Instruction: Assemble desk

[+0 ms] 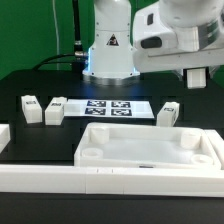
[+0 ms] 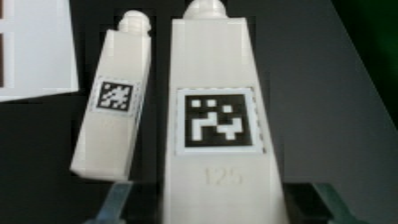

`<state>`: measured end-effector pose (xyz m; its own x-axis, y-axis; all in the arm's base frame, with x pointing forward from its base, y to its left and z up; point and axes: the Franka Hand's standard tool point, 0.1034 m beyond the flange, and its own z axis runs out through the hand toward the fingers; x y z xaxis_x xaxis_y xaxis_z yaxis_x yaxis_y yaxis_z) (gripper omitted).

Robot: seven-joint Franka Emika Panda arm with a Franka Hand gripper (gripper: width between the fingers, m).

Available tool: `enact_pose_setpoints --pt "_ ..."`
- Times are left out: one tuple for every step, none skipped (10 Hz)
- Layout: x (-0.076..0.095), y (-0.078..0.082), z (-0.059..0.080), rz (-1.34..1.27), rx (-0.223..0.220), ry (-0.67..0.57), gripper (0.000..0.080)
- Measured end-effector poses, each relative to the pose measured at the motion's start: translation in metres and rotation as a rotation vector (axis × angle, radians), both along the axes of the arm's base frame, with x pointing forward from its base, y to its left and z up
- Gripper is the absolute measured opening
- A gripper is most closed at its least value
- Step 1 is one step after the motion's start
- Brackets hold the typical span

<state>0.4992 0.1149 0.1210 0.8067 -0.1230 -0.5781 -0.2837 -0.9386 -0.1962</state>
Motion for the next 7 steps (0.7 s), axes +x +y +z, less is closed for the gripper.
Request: enact_pose_setpoints --pt "0.008 0.000 0.011 -0.035 -0.013 -0.033 0.0291" --pt "0.012 -0.001 0.012 -0.090 -0.038 -0.072 0.0291" --pt "0.014 -0.001 0.010 -0.096 -0.052 -0.133 0.0291" --pt "0.018 0.001 0.010 -0.108 -0.069 -0.206 0.0291" --pt "0.018 0.001 0.011 -0.114 -0.081 -0.249 0.0291" --pt "0.024 -0.002 0.010 -0.099 -0.115 -0.333 0.0291" --pt "0.031 -0.008 0.015 -0.017 -0.175 -0.425 0.0291"
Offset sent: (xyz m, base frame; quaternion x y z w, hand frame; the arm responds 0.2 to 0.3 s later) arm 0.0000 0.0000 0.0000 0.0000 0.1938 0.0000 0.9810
